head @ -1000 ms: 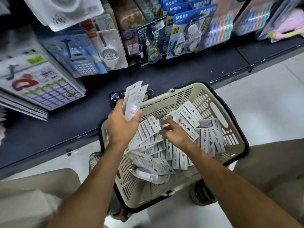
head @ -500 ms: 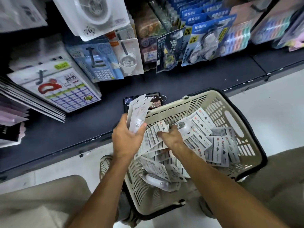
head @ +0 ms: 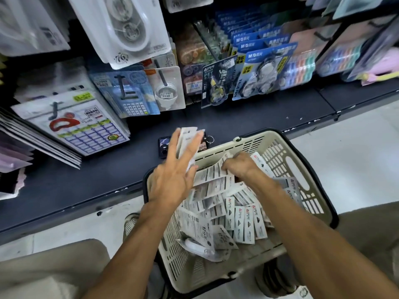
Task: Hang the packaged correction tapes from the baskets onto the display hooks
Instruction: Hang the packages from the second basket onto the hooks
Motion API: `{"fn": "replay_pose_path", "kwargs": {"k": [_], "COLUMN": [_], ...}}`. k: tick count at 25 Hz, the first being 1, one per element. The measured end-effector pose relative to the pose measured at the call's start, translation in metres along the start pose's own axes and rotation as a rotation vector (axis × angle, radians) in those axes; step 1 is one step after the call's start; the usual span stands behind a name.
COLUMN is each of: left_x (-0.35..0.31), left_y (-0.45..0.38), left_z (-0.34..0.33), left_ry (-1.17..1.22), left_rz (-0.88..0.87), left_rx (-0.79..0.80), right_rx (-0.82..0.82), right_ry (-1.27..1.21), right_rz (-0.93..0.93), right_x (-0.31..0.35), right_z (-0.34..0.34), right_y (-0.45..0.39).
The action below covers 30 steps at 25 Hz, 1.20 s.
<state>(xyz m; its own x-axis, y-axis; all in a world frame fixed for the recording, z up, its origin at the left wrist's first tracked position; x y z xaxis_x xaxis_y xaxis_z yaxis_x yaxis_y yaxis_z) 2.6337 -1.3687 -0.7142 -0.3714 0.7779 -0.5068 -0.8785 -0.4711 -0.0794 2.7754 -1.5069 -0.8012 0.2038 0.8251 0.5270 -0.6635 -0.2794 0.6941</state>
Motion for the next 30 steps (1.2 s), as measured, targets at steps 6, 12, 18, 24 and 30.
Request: {"fn": "replay_pose_path", "kwargs": {"k": [6, 12, 18, 24, 30], "left_x": [-0.017, -0.039, -0.036, -0.001, -0.022], "left_y": [0.006, 0.035, 0.066, 0.065, 0.022], "left_z": [-0.03, -0.042, -0.102, -0.117, -0.069], "left_ry": [0.12, 0.794, 0.883, 1.076, 1.443], "left_rz": [0.2, 0.331, 0.51, 0.753, 0.685], "left_rx": [0.307, 0.605, 0.678, 0.394, 0.2], "right_rx": [0.109, 0.147, 0.24, 0.203, 0.376], "right_ry": [0.221, -0.101, -0.351, -0.103, -0.265], "right_rz": [0.059, -0.096, -0.235, 0.016, 0.269], "right_x": [0.046, 0.03, -0.035, -0.044, -0.007], "right_z": [0.07, 0.082, 0.036, 0.02, 0.054], "right_y": [0.055, 0.071, 0.072, 0.078, 0.118]}}
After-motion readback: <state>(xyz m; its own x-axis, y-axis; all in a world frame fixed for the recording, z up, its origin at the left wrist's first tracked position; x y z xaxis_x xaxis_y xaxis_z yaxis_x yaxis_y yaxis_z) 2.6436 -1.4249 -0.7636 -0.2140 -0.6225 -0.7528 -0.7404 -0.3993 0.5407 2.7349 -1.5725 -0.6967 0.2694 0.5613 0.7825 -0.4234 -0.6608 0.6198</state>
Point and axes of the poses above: each hand's wrist, its own y-axis away from the middle knuckle, its own z-axis out of the back of the hand, x = y × z, the point moved 7 cm from there along -y, towards the middle knuckle, and after that the axes turned 6 degrees about y, right-handed, at the moved point
